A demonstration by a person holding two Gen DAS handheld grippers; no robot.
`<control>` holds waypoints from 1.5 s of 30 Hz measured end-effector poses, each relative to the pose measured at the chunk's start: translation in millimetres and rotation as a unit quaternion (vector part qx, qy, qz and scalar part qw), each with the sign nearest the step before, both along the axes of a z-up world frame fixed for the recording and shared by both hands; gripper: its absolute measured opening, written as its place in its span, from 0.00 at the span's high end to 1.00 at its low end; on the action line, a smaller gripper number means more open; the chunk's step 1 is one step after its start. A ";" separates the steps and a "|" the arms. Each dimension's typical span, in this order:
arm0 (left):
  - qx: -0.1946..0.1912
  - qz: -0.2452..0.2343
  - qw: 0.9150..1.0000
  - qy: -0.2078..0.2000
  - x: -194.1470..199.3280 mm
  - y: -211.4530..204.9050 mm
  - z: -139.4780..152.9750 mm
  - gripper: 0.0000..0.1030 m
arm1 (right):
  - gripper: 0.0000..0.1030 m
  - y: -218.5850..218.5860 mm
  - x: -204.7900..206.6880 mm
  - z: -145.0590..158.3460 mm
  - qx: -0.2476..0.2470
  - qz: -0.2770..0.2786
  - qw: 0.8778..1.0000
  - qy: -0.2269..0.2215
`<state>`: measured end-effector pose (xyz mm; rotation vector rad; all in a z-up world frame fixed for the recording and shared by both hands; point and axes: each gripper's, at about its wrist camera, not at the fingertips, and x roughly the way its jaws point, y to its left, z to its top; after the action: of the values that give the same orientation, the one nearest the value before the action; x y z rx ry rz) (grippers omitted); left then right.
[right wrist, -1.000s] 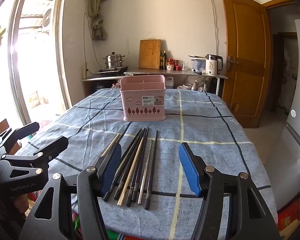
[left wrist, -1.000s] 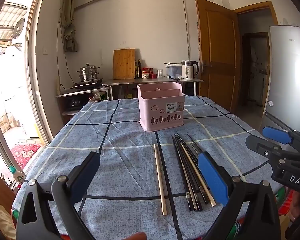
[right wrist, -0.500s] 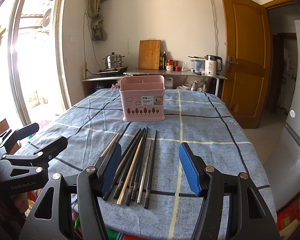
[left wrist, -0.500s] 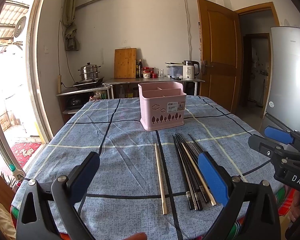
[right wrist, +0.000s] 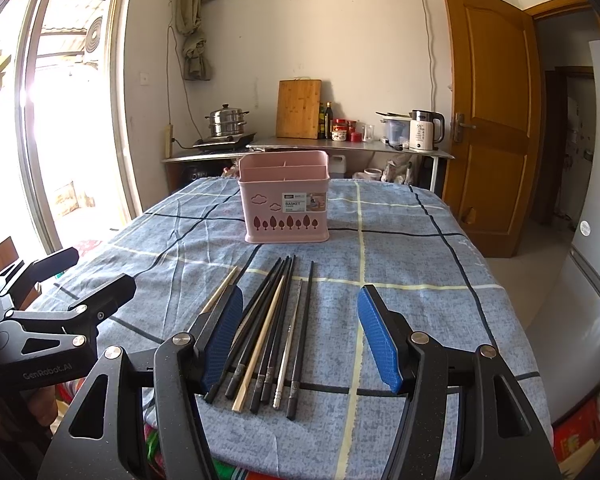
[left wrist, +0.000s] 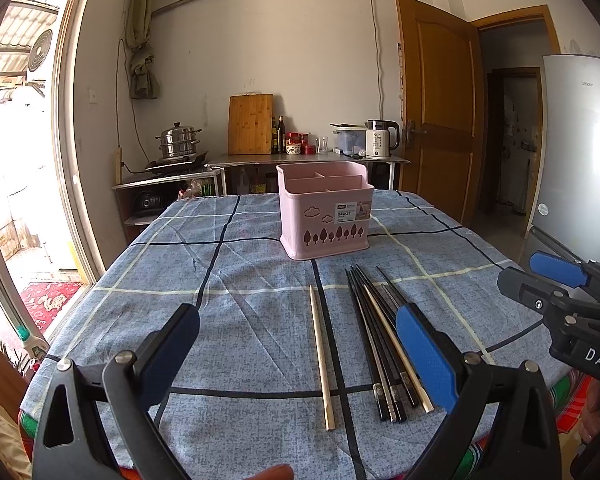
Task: Organize utensils
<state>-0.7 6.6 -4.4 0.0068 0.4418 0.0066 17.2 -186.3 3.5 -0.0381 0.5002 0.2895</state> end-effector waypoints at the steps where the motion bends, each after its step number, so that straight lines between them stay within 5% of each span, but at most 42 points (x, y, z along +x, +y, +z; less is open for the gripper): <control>1: -0.001 0.000 1.000 0.000 0.3 0.4 -0.1 0.03 | 0.41 0.1 0.1 0.3 0.000 0.001 1.000 0.000; 45: -0.005 0.004 1.000 0.004 6.3 5.9 -0.4 0.03 | 0.41 7.3 6.7 0.7 -0.005 0.007 1.000 0.003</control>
<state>5.6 12.5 -4.8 -0.0041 0.4492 0.0130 23.9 -179.0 4.2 -0.0511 0.5083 0.3014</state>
